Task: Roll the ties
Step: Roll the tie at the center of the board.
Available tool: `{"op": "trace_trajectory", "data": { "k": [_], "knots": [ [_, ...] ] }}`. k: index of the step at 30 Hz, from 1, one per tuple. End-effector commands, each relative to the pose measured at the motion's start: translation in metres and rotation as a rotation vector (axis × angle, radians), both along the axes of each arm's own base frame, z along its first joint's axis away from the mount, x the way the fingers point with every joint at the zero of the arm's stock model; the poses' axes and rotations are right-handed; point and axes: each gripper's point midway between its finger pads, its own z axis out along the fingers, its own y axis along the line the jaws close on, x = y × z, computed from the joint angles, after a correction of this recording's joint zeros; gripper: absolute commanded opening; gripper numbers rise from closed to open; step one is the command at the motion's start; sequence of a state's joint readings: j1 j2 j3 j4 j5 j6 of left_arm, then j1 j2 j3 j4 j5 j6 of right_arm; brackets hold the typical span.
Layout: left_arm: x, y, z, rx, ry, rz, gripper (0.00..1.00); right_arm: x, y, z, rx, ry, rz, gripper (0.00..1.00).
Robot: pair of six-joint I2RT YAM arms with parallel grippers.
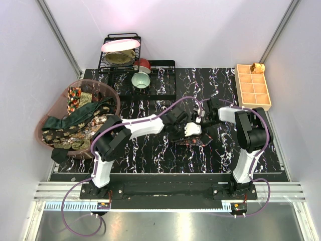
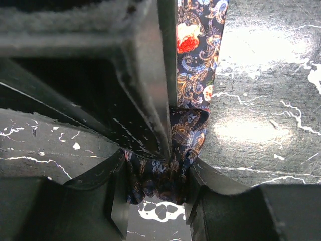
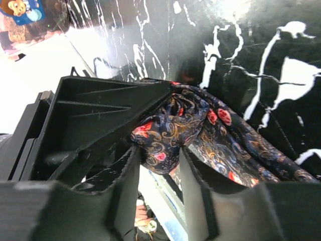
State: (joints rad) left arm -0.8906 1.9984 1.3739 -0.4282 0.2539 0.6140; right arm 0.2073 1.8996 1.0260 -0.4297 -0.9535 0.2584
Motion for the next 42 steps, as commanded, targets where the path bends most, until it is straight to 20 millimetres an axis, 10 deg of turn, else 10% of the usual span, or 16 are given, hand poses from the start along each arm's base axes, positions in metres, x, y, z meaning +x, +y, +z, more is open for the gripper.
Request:
{"op": "trace_trajectory", "data": {
  "k": [1, 3, 22, 31, 42],
  "knots": [
    [-0.014, 0.028, -0.033, 0.139, 0.06, -0.008, 0.42, 0.001, 0.004, -0.005, -0.001, -0.026, 0.011, 0.17],
    [-0.015, 0.026, -0.031, 0.125, 0.07, -0.005, 0.48, 0.0, 0.0, -0.01, -0.037, -0.027, 0.012, 0.0],
    [-0.012, -0.016, 0.048, -0.42, 0.159, -0.035, 0.99, -0.011, -0.039, -0.059, -0.356, 0.046, 0.035, 0.0],
    [-0.004, -0.025, 0.028, -0.432, 0.148, -0.038, 0.98, -0.012, -0.045, -0.073, -0.43, 0.07, 0.046, 0.0],
    [-0.006, -0.023, 0.001, -0.393, 0.156, -0.064, 0.69, -0.013, -0.042, -0.075, -0.416, 0.091, 0.055, 0.0]
  ]
}}
